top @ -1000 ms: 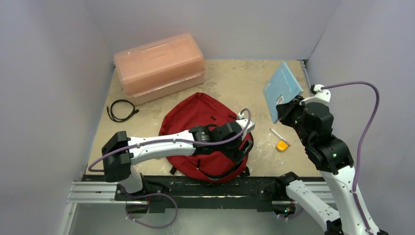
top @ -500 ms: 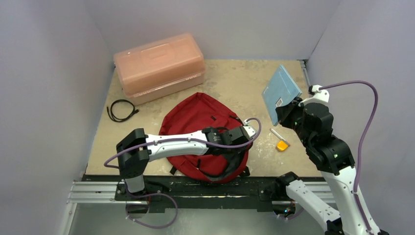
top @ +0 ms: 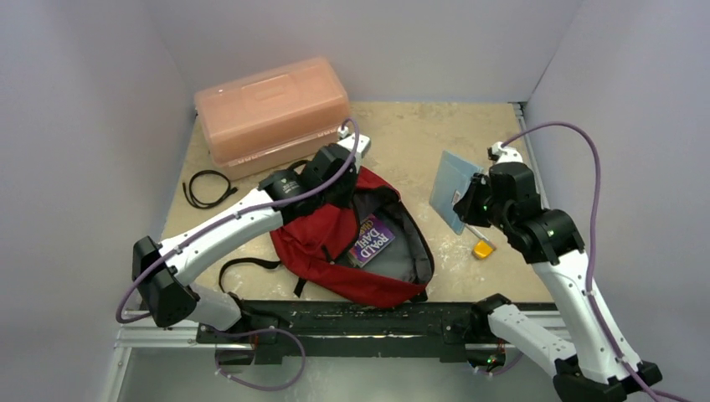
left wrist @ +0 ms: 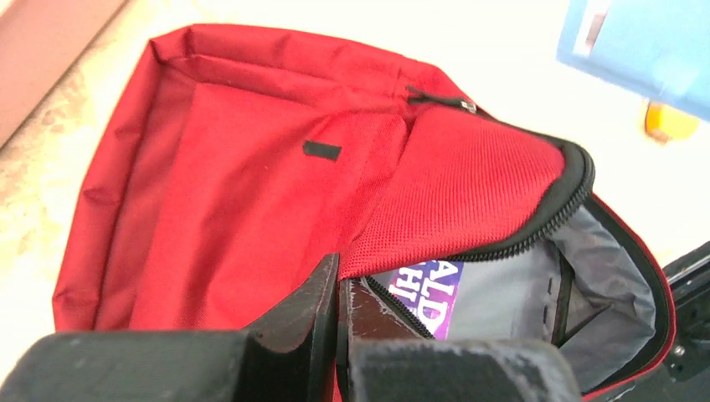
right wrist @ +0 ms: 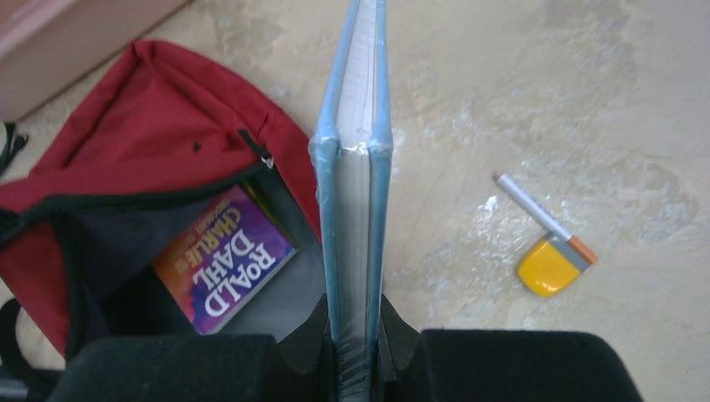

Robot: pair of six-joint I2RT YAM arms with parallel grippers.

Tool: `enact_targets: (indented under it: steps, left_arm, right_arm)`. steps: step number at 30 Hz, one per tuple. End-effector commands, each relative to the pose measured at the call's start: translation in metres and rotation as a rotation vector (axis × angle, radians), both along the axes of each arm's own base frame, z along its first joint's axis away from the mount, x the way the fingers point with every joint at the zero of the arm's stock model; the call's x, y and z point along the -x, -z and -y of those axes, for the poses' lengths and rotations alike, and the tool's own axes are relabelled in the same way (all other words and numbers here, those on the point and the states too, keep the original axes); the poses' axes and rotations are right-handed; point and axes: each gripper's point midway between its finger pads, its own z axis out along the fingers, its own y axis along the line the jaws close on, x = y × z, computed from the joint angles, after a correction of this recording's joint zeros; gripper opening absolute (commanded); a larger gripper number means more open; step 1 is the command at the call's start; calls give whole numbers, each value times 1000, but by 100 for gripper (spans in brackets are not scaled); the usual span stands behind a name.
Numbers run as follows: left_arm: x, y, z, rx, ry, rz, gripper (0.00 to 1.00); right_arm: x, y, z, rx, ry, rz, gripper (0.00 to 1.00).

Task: Pack the student bag
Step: Place the book in the student bag.

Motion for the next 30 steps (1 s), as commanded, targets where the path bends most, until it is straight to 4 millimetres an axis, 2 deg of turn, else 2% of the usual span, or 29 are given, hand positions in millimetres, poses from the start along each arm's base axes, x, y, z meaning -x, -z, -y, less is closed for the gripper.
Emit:
enact_targets:
  steps: [1, 5, 8, 11, 13, 16, 19, 23, 27, 30]
  left_arm:
    - [-24, -38, -2, 139, 9, 17, 0]
    - [-46, -49, -14, 209, -39, 5, 0]
    - [-49, -58, -5, 276, -9, 9, 0]
    - [-46, -62, 6, 306, 37, -8, 0]
    - [-44, -62, 10, 314, 61, -20, 0]
    - [-36, -61, 14, 325, 116, -32, 0]
    - [-25, -56, 15, 333, 156, -56, 0]
    - [-9, -53, 15, 356, 199, -88, 0]
    - [5, -52, 16, 377, 245, -108, 0]
    - [11, -50, 12, 372, 251, -113, 0]
  right_arm:
    - [3, -33, -28, -88, -145, 29, 0]
    - [13, -54, -45, -158, -233, 43, 0]
    - [21, -74, -48, -180, -273, 74, 0]
    - [35, -78, -52, -193, -320, 38, 0]
    - [51, -66, -67, -235, -420, -41, 0]
    - [85, -54, -96, -410, -578, -151, 0]
    - [102, -43, -107, -513, -622, -228, 0]
    - [105, -15, -104, -507, -569, -333, 0]
    - [95, 15, -98, -475, -462, -402, 0]
    - [86, 29, -91, -442, -374, -431, 0]
